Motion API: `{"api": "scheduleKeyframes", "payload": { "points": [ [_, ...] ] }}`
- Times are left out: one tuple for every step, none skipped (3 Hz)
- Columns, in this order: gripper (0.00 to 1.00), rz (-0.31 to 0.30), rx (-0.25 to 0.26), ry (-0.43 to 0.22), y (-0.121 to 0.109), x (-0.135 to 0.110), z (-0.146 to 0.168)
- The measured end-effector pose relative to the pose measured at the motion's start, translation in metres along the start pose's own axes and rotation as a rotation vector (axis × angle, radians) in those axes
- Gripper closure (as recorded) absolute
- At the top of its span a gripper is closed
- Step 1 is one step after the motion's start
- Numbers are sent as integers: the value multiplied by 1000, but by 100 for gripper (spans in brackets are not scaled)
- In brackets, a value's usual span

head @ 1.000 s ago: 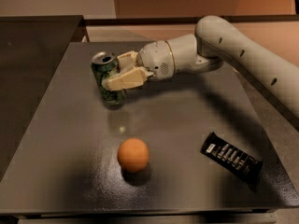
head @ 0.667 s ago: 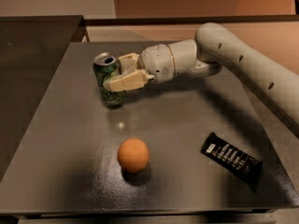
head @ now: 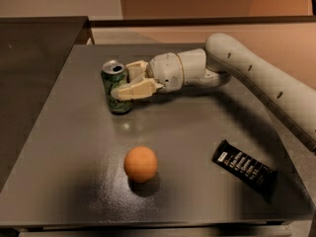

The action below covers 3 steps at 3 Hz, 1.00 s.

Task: Place green can upright

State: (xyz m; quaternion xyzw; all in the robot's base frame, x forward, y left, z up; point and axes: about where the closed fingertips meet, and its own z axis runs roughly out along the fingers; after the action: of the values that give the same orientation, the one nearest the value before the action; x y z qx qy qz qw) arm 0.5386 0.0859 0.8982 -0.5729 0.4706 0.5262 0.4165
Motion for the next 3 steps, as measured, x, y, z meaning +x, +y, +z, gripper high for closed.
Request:
{"api": "scheduleKeyframes", "payload": {
  "points": [
    [83, 6, 7, 10, -2, 9, -1],
    [59, 5, 2, 9, -2, 7, 2],
    [36, 4, -3, 9, -1, 7, 4]
  ]
}}
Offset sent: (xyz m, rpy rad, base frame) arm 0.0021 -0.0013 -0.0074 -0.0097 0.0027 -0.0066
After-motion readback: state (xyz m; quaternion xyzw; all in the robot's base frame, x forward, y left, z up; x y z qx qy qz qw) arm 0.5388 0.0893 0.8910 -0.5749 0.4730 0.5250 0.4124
